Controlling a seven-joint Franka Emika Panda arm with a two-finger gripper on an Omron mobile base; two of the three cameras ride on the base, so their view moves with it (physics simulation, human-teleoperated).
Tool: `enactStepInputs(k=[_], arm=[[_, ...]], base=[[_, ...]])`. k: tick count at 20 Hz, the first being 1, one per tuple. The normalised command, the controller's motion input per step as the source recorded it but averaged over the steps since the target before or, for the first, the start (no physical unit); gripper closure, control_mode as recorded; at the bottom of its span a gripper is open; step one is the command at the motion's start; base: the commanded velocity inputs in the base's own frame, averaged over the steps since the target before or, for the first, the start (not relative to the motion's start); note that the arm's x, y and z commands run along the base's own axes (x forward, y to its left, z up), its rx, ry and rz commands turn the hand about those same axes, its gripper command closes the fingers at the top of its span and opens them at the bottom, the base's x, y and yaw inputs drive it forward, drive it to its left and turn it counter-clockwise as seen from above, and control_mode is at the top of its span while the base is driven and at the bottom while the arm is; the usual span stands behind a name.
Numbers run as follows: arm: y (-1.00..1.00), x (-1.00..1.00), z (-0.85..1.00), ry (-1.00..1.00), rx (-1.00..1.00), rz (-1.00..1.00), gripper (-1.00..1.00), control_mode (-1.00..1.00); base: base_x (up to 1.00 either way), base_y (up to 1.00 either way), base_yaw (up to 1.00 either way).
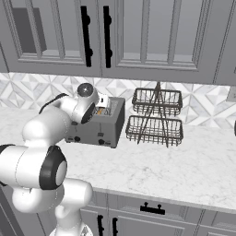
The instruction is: Start the toaster. Once the lever pops up, take the bread to the plate on the dining counter.
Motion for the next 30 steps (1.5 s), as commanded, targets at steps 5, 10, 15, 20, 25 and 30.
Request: enactStepInputs(k=[5,10,15,20,25,30], arm=[[0.0,0.0,0.0,0.0,0.0,0.0,-1.0,-1.0],[0.0,0.0,0.0,0.0,0.0,0.0,-1.0,-1.0],[0.0,0.0,0.0,0.0,0.0,0.0,-1.0,-1.0],[0.0,0.0,0.0,0.0,0.0,0.0,-1.0,-1.0],[0.0,0.0,0.0,0.0,0.0,0.0,-1.0,-1.0],[0.0,0.0,0.0,0.0,0.0,0.0,-1.0,-1.0]], base=[[0.0,0.0,0.0],[0.0,0.0,0.0],[0.0,0.0,0.0],[0.0,0.0,0.0],[0.0,0.0,0.0],[0.0,0.0,0.0]])
